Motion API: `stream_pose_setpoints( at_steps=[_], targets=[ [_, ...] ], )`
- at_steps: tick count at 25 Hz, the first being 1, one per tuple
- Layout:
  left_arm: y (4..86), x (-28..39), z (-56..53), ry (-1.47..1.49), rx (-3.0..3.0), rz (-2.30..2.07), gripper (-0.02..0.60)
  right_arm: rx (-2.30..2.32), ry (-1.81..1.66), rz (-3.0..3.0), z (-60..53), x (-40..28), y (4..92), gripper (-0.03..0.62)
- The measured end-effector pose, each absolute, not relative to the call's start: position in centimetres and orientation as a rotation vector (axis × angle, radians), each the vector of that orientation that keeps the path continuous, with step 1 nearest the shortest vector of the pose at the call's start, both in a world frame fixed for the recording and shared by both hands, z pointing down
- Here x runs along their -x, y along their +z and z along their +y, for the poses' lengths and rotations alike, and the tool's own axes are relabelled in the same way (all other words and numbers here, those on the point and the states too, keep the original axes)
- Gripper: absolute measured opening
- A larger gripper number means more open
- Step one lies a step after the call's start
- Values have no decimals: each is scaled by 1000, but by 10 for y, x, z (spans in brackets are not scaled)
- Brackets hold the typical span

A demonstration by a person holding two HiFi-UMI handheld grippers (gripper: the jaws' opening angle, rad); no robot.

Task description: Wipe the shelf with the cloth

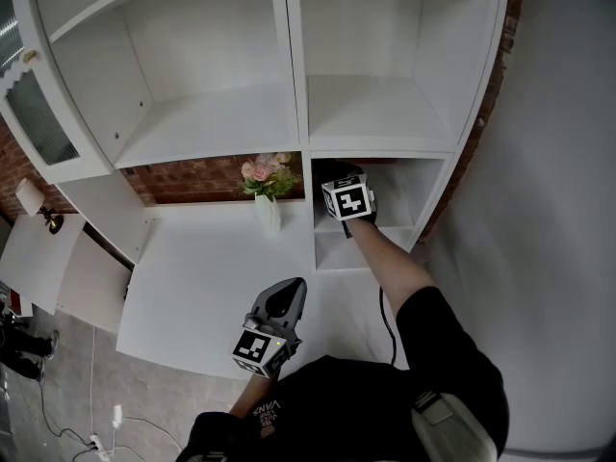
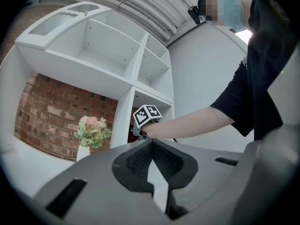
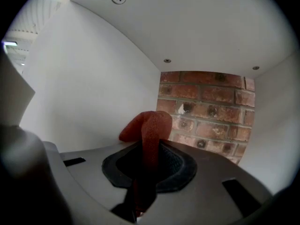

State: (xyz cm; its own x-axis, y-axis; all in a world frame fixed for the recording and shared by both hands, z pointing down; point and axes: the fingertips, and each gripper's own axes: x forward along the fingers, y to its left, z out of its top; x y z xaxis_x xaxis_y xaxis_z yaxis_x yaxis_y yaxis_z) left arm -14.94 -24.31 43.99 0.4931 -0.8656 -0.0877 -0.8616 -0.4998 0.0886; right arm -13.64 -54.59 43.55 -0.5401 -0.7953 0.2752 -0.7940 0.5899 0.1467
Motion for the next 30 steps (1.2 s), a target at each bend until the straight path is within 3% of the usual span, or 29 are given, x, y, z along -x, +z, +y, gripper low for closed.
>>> stream_pose_setpoints(
  at_steps=[11,24,30],
  targets=[
    [444,146,-243,-178,-2691,-1535,6,-1275,-68,-2419,-553,124,443,55],
    [446,124,-240,-181,-2757,-1390,6,-1531,-65,-2120,-557,10,441,55],
    [446,116,-237,-178,-2777,-1351,6,-1608,-84,-2040,-552,-2,435,55]
  ],
)
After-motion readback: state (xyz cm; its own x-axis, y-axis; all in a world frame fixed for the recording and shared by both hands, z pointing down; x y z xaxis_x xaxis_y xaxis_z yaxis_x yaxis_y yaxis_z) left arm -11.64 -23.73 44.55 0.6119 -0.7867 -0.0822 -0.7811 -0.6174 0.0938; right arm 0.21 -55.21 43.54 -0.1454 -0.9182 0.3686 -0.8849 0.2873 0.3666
